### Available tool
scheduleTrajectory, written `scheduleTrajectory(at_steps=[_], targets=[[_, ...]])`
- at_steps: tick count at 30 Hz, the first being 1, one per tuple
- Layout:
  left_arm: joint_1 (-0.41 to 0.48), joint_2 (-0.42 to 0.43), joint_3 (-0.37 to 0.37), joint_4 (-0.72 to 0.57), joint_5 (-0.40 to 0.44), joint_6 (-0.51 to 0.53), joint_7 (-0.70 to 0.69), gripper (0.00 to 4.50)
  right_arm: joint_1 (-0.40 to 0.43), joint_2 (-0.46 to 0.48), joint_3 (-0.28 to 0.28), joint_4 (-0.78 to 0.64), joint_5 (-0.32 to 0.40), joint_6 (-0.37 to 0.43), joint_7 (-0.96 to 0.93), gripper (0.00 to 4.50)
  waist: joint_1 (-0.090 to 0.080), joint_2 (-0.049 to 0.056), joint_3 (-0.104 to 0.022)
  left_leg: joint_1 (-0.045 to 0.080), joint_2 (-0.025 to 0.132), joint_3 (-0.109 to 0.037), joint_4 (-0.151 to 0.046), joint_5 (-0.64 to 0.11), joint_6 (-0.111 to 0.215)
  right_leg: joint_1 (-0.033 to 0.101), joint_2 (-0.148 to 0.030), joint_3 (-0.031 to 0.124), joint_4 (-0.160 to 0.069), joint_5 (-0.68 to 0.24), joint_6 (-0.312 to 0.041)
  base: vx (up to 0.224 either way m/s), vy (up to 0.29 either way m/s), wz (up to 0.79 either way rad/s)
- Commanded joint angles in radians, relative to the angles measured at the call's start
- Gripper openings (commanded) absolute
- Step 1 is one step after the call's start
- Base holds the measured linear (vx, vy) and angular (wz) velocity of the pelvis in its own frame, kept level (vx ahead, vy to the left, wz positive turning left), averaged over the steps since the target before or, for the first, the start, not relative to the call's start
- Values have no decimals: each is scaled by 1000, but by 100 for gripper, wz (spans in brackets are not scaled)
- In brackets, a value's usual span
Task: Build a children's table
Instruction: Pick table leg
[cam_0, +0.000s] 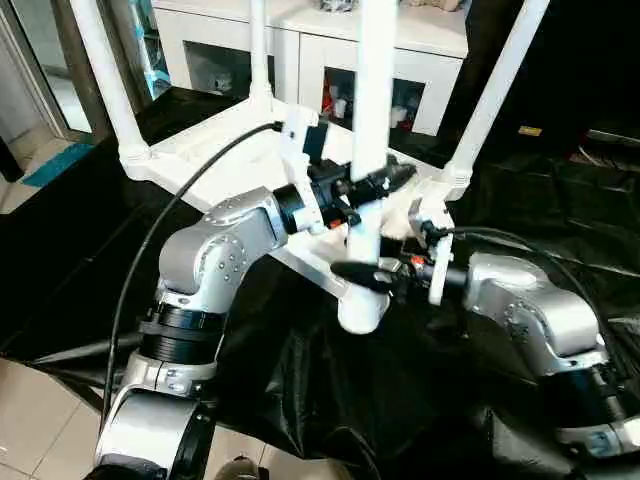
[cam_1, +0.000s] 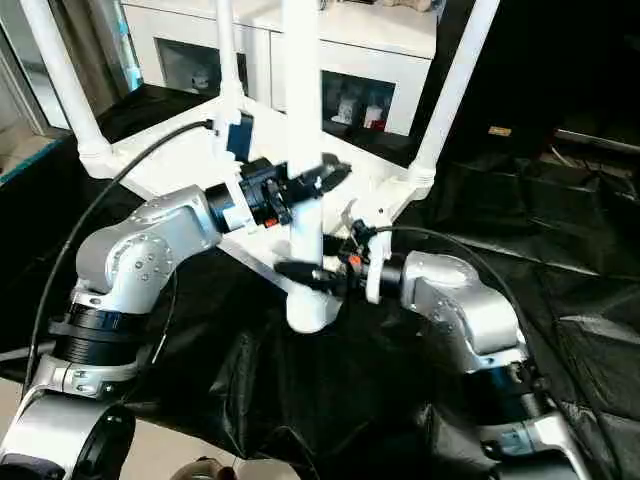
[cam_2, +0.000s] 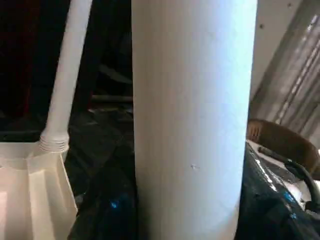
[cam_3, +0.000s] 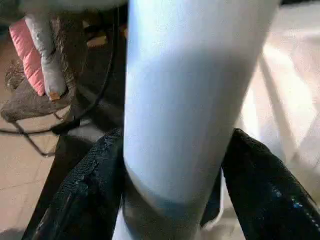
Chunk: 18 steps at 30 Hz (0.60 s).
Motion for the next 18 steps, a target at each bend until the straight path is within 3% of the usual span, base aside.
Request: scheduleTrajectory(at_steps=[1, 18], targets=[[-10, 4, -10, -23, -8, 7, -17, 180, 1, -14, 1, -6, -9, 15, 2, 290, 1, -4, -76, 24, 60, -33, -70, -187, -3, 49, -80, 51, -75, -243, -175, 0, 0, 0], [-2, 13, -26, -47, -25, 22, -60, 180, 6, -8, -1, -6, 18, 64, 16, 290, 1, -3, -76, 25, 61, -33, -69, -183, -2, 47, -81, 51, -74, -240, -182, 0, 0, 0]])
